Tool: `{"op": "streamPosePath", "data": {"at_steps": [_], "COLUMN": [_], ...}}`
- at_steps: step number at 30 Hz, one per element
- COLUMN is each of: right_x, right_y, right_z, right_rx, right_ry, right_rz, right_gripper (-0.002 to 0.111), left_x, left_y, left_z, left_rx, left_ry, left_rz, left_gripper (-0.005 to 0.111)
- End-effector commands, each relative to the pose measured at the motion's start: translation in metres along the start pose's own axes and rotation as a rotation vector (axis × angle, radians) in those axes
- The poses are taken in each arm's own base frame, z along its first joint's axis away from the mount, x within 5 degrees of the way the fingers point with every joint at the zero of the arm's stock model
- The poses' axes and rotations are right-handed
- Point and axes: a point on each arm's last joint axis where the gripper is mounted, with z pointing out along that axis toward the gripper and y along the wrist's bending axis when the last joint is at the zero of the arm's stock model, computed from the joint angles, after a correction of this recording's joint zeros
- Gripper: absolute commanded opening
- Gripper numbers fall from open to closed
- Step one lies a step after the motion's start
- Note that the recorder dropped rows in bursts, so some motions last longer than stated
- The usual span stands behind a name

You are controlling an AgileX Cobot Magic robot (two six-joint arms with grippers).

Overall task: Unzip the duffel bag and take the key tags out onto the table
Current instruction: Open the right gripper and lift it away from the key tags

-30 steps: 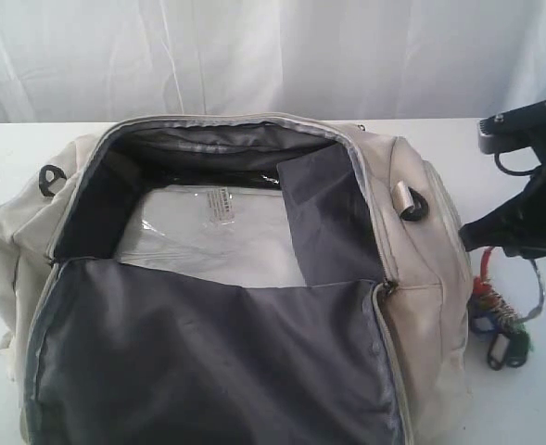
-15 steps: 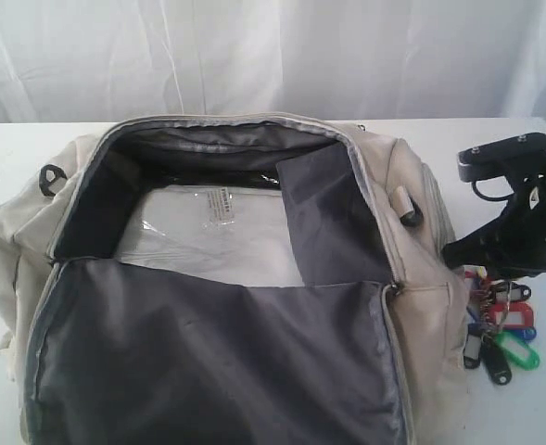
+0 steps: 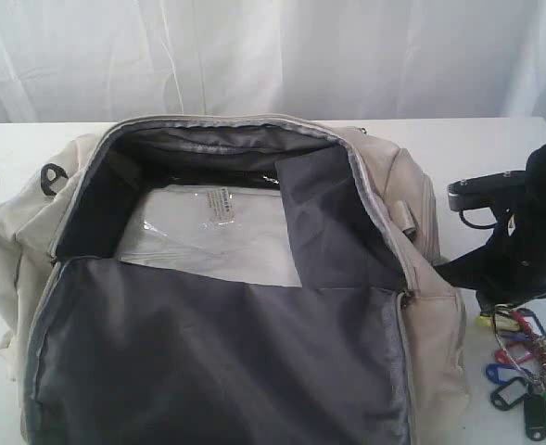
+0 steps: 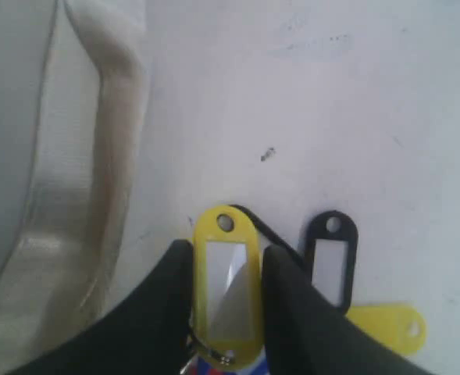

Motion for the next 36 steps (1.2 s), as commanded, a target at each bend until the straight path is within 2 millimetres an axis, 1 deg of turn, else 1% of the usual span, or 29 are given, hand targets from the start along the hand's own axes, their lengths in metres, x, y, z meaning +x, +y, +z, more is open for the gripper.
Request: {"op": "streamPosePath", "data": {"at_steps": [1, 3, 7, 8, 9, 10, 11, 12, 13, 14, 16, 17, 18, 19, 21, 22, 23, 24, 27, 28, 30, 31, 32, 34, 36], "right_x": [-0.001, -0.006, -0.028, -0.031, -0.034, -0.034, -0.035, -0.035, -0.035, -0.034, -0.034, -0.034, -0.035, -0.036, -0.042, -0.045, -0.047, -0.049, -0.049, -0.048, -0.041, -0.037, -0.03, -0.02, -0.005], "right_y": [-0.001, 0.0, 0.002, 0.002, 0.003, 0.003, 0.003, 0.003, 0.003, 0.003, 0.003, 0.003, 0.002, 0.001, -0.002, -0.005, -0.007, -0.011, -0.016, -0.017, -0.02, -0.021, -0.021, -0.021, -0.023], "right_z": [0.001, 0.0, -0.014, -0.016, -0.019, -0.019, -0.019, -0.019, -0.019, -0.019, -0.02, -0.021, -0.026, -0.031, -0.051, -0.071, -0.081, -0.102, -0.135, -0.147, -0.167, -0.173, -0.184, -0.196, -0.21], "right_rx": [-0.003, -0.017, -0.058, -0.062, -0.071, -0.073, -0.073, -0.073, -0.073, -0.073, -0.071, -0.07, -0.07, -0.068, -0.058, -0.047, -0.043, -0.034, -0.023, -0.022, -0.015, -0.017, -0.029, -0.042, -0.044], "right_ry": [-0.01, -0.068, -0.164, -0.173, -0.184, -0.186, -0.189, -0.189, -0.187, -0.185, -0.186, -0.186, -0.203, -0.214, -0.268, -0.309, -0.335, -0.379, -0.444, -0.466, -0.482, -0.489, -0.512, -0.544, -0.587], "right_rz": [0.003, 0.008, 0.059, 0.066, 0.08, 0.082, 0.082, 0.082, 0.082, 0.082, 0.079, 0.08, 0.078, 0.076, 0.069, 0.065, 0.065, 0.066, 0.073, 0.077, 0.06, 0.048, 0.03, 0.013, 0.018], "right_gripper": [0.0, 0.0, 0.0, 0.002, 0.007, 0.01, 0.019, 0.023, 0.032, 0.036, 0.052, 0.055, 0.059, 0.06, 0.06, 0.06, 0.06, 0.06, 0.059, 0.055, 0.032, 0.019, 0.001, 0.0, 0.0], "left_x": [0.001, 0.001, 0.001, 0.001, 0.001, 0.001, 0.001, 0.001, 0.001, 0.001, 0.001, 0.001, 0.001, 0.001, 0.001, 0.001, 0.001, 0.001, 0.001, 0.001, 0.002, 0.002, 0.002, 0.001, 0.001], "left_y": [-0.003, -0.003, -0.003, -0.003, -0.003, -0.003, -0.003, -0.003, -0.003, -0.003, -0.003, -0.003, -0.003, -0.003, -0.003, -0.003, -0.003, -0.003, -0.003, -0.003, -0.003, -0.003, -0.004, -0.005, -0.006], "left_z": [-0.002, -0.002, -0.002, -0.002, -0.002, -0.002, -0.002, -0.002, -0.002, -0.002, -0.002, -0.002, -0.002, -0.002, -0.002, -0.002, -0.002, -0.002, -0.002, -0.002, -0.002, -0.002, -0.002, -0.002, -0.002], "left_rx": [0.025, 0.025, 0.025, 0.025, 0.025, 0.025, 0.025, 0.025, 0.025, 0.025, 0.025, 0.025, 0.025, 0.025, 0.025, 0.025, 0.025, 0.025, 0.025, 0.025, 0.026, 0.027, 0.03, 0.042, 0.052], "left_ry": [-0.007, -0.007, -0.007, -0.007, -0.007, -0.007, -0.007, -0.007, -0.007, -0.007, -0.007, -0.007, -0.007, -0.007, -0.007, -0.007, -0.007, -0.007, -0.007, -0.007, -0.005, -0.003, -0.003, -0.009, -0.014], "left_rz": [0.002, 0.002, 0.002, 0.002, 0.002, 0.002, 0.002, 0.002, 0.002, 0.002, 0.002, 0.002, 0.002, 0.005, 0.005, 0.006, 0.006, 0.006, 0.006, 0.006, 0.007, 0.007, 0.006, 0.001, -0.003], "left_gripper": [0.0, 0.0, 0.0, 0.0, 0.0, 0.0, 0.0, 0.0, 0.0, 0.0, 0.0, 0.0, 0.0, 0.0, 0.0, 0.0, 0.0, 0.0, 0.0, 0.0, 0.0, 0.0, 0.0, 0.0, 0.0]}}
